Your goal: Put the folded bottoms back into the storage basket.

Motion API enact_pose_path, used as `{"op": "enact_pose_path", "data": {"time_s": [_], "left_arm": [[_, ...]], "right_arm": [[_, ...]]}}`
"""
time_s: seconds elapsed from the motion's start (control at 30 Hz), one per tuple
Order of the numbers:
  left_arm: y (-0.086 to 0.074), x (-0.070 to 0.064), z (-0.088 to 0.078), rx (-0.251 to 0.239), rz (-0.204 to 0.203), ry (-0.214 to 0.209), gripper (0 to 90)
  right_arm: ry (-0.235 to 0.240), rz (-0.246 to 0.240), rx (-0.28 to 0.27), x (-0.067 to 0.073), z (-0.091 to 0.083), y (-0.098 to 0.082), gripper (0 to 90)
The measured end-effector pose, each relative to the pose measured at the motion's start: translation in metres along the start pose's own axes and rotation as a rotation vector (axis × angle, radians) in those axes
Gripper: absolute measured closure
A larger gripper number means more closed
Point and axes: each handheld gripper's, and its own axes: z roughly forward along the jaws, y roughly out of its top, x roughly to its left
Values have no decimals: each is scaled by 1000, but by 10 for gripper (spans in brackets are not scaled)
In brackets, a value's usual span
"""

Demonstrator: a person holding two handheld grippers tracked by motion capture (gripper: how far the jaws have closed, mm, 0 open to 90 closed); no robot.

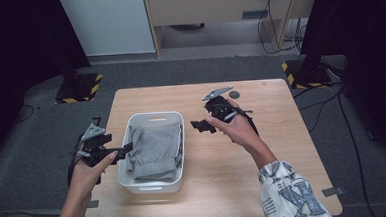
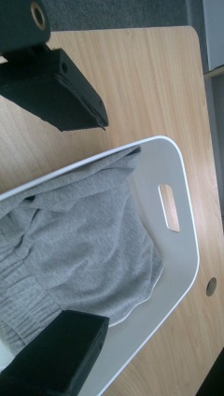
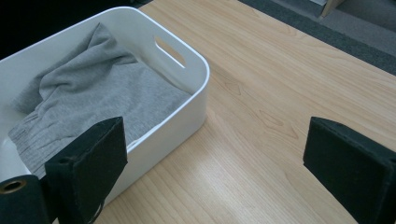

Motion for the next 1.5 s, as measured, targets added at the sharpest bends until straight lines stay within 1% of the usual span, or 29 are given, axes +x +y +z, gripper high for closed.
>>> {"op": "enact_pose_path", "data": {"time_s": [0.2,0.23,0.27,0.3,0.33,0.37,0.47,0.5,0.57,0.6,0.67,0.7,0.77,0.8,0.83,0.87,0.9,0.93,1.0,1.03,1.2,1.23,1.37,1.4,1.43,1.47,1.5], "left_arm": [[-3,2,-4,3,9,2,42],[-3,3,-5,1,7,1,43],[-3,3,-5,1,7,1,43],[-4,3,-5,0,4,-1,43],[-4,3,-5,0,4,-1,43],[-6,3,-5,-3,7,-3,43],[-8,2,-4,-2,6,-6,41],[-10,2,-4,-3,3,-6,41],[-11,1,-4,0,2,-9,41],[-12,0,-3,12,14,-12,41],[-12,0,-3,15,19,-14,41],[-12,-1,-2,17,21,-16,41],[-12,-1,-1,20,23,-22,41],[-12,-1,-1,20,23,-22,41],[-13,-1,0,12,22,-23,42],[-13,-1,0,12,22,-23,43],[-14,0,1,1,10,-30,43],[-15,1,1,-3,3,-27,45],[-16,2,1,-1,7,-10,48],[-17,2,1,4,11,2,48],[-20,3,-1,1,14,-6,48],[-22,4,-2,1,16,-9,49],[-25,6,-3,-10,12,-10,50],[-25,6,-3,-10,12,-10,51],[-25,8,-6,-22,4,-7,52],[-25,8,-6,-22,4,-7,53],[-25,11,-8,-36,-4,2,56]], "right_arm": [[-11,21,-13,-5,-9,-11,67],[-18,20,-24,-7,-11,-13,68],[-18,20,-24,-7,-11,-13,68],[-31,20,-35,-9,-15,-17,71],[-31,20,-35,-9,-15,-17,71],[-42,26,-46,-11,-20,-22,71],[-46,27,-53,-12,-24,-27,70],[-53,34,-59,-13,-30,-33,70],[-63,40,-65,-15,-35,-39,70],[-69,43,-68,-17,-37,-42,71],[-77,45,-70,-19,-40,-44,74],[-103,44,-84,-23,-45,-50,90],[-112,55,-91,-28,-48,-54,90],[-112,55,-91,-28,-48,-54,90],[-119,60,-89,-32,-50,-59,90],[-119,60,-89,-32,-50,-59,90],[-121,61,-90,-33,-51,-61,90],[-125,64,-93,-36,-53,-64,90],[-128,73,-102,-38,-56,-70,90],[-129,69,-104,-39,-58,-72,89],[-135,75,-110,-41,-64,-81,85],[-139,87,-114,-43,-66,-86,83],[-141,93,-116,-44,-68,-96,82],[-141,93,-116,-44,-68,-96,82],[-145,98,-115,-45,-69,-100,82],[-145,96,-113,-47,-70,-102,82],[-148,95,-112,-48,-70,-103,82]]}}
